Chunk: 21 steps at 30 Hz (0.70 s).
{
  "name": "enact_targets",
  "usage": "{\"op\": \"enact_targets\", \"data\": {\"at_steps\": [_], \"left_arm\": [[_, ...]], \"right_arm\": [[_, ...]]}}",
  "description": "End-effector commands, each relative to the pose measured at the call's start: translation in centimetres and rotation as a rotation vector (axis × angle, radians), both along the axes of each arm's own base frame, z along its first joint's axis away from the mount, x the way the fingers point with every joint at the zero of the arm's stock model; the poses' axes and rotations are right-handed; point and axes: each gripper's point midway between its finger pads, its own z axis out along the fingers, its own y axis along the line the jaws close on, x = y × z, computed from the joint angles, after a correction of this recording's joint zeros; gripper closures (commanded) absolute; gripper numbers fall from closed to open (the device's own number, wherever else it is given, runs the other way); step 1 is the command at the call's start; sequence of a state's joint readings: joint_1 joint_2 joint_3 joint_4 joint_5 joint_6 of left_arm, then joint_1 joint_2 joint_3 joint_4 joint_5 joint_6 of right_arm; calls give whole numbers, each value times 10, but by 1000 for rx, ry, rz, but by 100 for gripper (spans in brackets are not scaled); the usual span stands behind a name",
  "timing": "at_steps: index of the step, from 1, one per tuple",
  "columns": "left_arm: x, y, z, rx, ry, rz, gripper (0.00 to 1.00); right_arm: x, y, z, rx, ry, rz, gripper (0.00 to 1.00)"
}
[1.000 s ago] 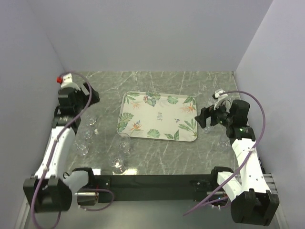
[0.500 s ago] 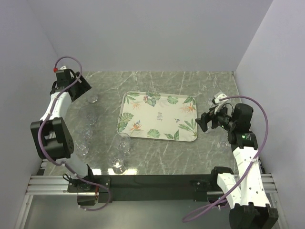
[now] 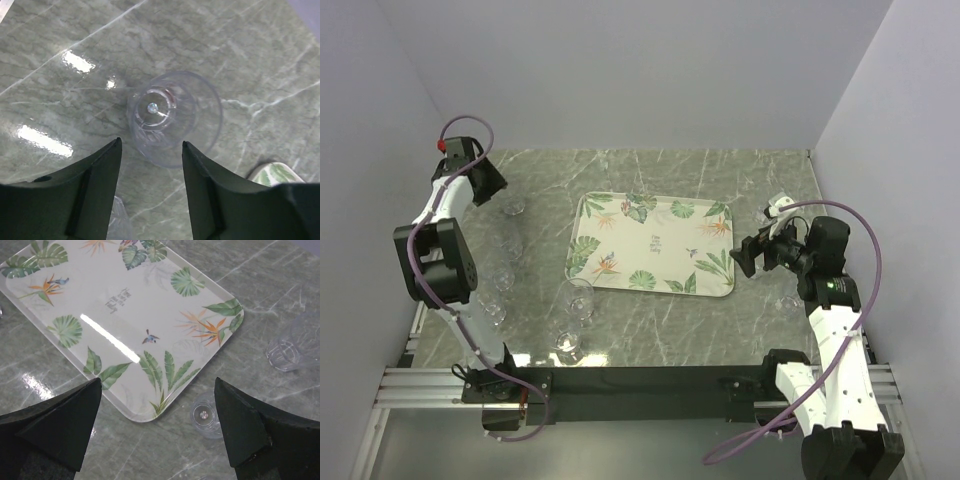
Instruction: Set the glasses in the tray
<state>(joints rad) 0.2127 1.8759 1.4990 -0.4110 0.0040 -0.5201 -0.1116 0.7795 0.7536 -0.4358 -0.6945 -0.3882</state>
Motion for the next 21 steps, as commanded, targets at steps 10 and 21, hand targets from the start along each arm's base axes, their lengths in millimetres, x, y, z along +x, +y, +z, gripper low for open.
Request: {"op": "enact_targets", "data": {"at_steps": [10, 21], "left_arm": [[14, 15, -27, 30, 70, 46, 65], [16, 2, 10, 39, -55, -13, 100]], "right_arm": [[7, -5, 5, -20, -18, -20, 0], [8, -6, 3, -13, -9, -20, 0]]}}
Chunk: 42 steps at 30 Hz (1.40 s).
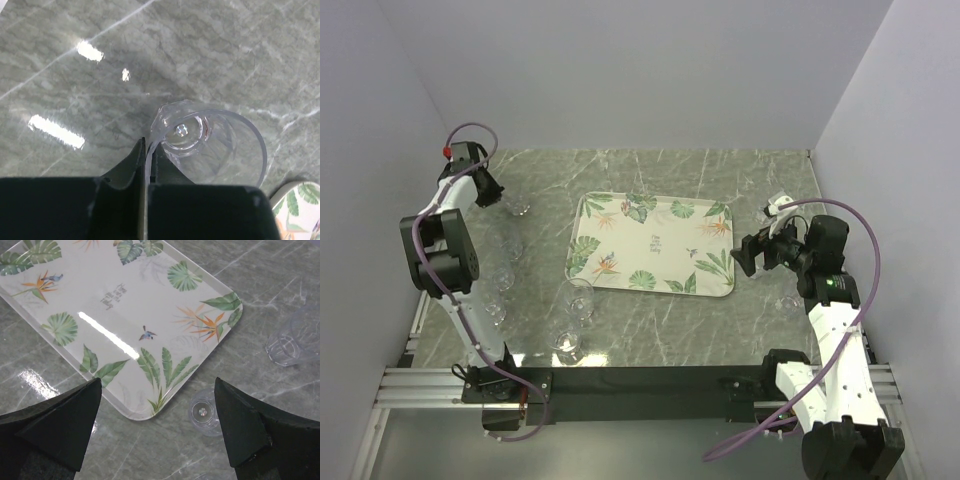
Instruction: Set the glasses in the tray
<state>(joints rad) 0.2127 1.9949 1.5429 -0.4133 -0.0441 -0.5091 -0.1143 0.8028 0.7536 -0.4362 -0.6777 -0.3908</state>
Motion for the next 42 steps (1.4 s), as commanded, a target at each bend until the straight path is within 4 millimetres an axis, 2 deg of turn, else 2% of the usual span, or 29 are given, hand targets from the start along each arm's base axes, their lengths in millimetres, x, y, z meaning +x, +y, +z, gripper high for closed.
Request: {"op": "enact_targets", "data": {"at_steps": [1, 2, 3, 5, 6, 8, 9, 11, 12, 14, 15, 19, 20, 22, 24, 29, 31, 35, 42], "left_arm": [[7, -14, 56, 17, -151, -55, 100], [6, -19, 69, 26, -180, -68, 100], [6, -34, 70, 18, -187, -106, 100], [5, -48, 86, 21, -228, -148, 100], [3, -62, 85, 17, -229, -182, 100], [2, -78, 93, 12, -248, -222, 100], [2, -92, 93, -3, -251, -260, 100], [1, -107, 92, -8, -245, -300, 100], [1, -121, 91, -20, -244, -334, 100], [2, -129, 88, -34, -232, -365, 100], [1, -151, 88, -44, -230, -418, 100], [4, -179, 77, -62, -203, -482, 100], [7, -188, 81, -63, -208, -499, 100], [7, -197, 69, -65, -176, -515, 100], [9, -207, 68, -60, -169, -535, 100], [12, -222, 50, -49, -125, -558, 100], [13, -224, 42, -42, -106, -562, 100], [16, -232, 38, -24, -95, -573, 100], [20, -234, 25, 16, -57, -571, 98]], "right_arm": [[4, -3, 10, -8, -35, -4, 0], [4, -3, 10, -6, -36, -3, 0], [4, -2, 10, -3, -36, -1, 0], [4, -3, 9, -2, -34, -2, 0], [3, -2, 8, 0, -30, 1, 0], [4, -3, 8, 1, -31, -3, 0], [4, -3, 8, 1, -29, -2, 0], [4, -3, 7, 3, -27, -1, 0], [5, -4, 7, 1, -26, -5, 0], [5, -5, 5, 1, -23, -6, 0], [5, -4, 5, 0, -22, -4, 0], [6, -5, 3, -2, -18, -7, 0], [6, -5, 3, -2, -18, -7, 0], [6, -6, 3, -3, -16, -10, 0], [6, -6, 2, -5, -16, -11, 0], [7, -7, 1, -5, -11, -14, 0], [7, -8, 1, -5, -11, -15, 0], [7, -7, 0, -5, -10, -13, 0], [7, -8, 0, -6, -11, -16, 0]]}}
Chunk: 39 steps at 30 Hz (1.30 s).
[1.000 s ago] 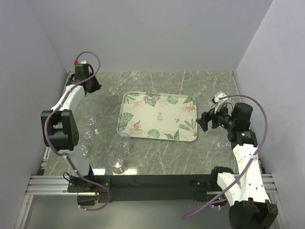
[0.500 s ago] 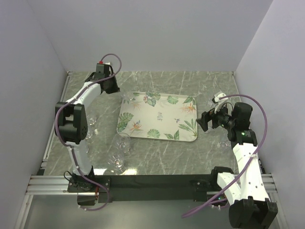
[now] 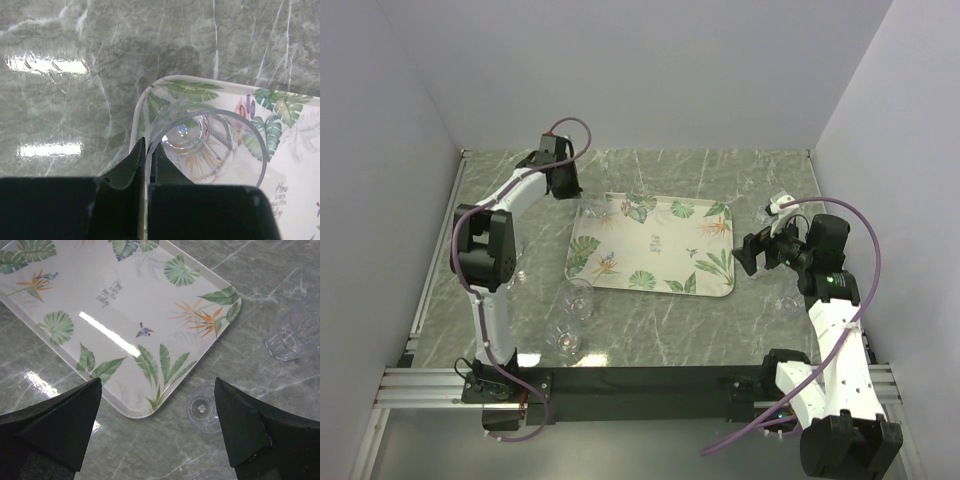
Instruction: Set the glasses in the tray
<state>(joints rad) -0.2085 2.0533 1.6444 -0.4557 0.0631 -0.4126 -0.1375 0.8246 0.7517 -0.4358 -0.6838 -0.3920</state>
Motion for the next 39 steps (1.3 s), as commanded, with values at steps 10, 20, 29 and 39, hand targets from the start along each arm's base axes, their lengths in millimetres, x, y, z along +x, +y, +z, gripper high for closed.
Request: {"op": "enact_targets", "data": {"at_steps": [10, 20, 29, 39], "left_arm": [[15, -15, 36, 6, -89, -25, 61], [-16, -11, 117, -34, -261, -49, 18], [-99, 18, 173, -27, -449, -31, 10], [-178, 52, 172, 18, -621, 10, 6]], "right_arm": [[4, -3, 5, -16, -32, 4, 0], [-2, 6, 8, -11, -64, 73, 0], [-28, 54, 18, -39, -43, 380, 0], [-54, 147, 17, -56, 126, 706, 0]]}}
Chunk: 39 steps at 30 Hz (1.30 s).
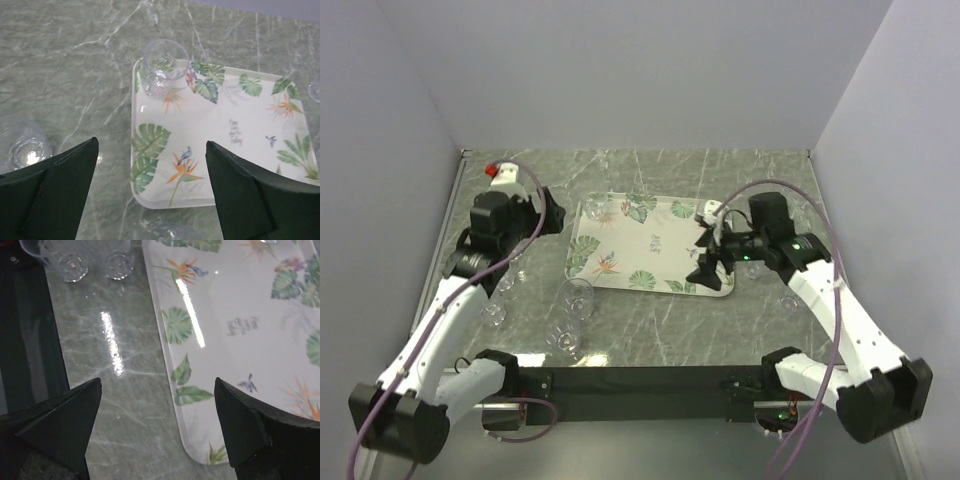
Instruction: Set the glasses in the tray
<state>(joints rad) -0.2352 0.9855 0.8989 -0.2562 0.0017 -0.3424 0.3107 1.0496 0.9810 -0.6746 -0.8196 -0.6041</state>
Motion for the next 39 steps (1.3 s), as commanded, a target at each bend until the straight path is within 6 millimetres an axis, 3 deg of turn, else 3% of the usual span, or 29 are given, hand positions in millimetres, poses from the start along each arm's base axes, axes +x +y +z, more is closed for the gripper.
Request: {"op": "enact_targets", "data": {"at_steps": [1, 5, 10, 11, 13, 17, 24, 30, 32, 39], "left_arm": [[-8, 14, 4, 41, -82, 41, 6], [-20, 26, 3, 78, -101, 79, 5], [-31, 37, 5, 95, -134, 121, 3], [-31, 39, 5, 94, -135, 128, 2], [-34, 43, 8, 93, -147, 148, 2], [-38, 52, 11, 95, -158, 199, 2], [-47, 72, 25, 94, -213, 303, 1], [-52, 80, 30, 88, -241, 346, 1], [-52, 81, 30, 90, -243, 350, 1], [-52, 82, 28, 95, -234, 353, 1]], "right_arm": [[-2, 28, 9, -5, 52, 56, 0], [-2, 68, 14, -27, 75, 124, 0], [-7, 117, 3, -76, 159, 190, 0], [-4, 124, 10, -73, 149, 192, 0], [-5, 138, 1, -101, 187, 205, 0], [-5, 164, 9, -128, 144, 212, 0], [16, 184, 9, -116, 136, 34, 0], [27, 196, -7, -125, 151, -83, 0], [23, 206, -9, -115, 198, -88, 0], [-1, 236, -47, -179, 285, -86, 1]]}}
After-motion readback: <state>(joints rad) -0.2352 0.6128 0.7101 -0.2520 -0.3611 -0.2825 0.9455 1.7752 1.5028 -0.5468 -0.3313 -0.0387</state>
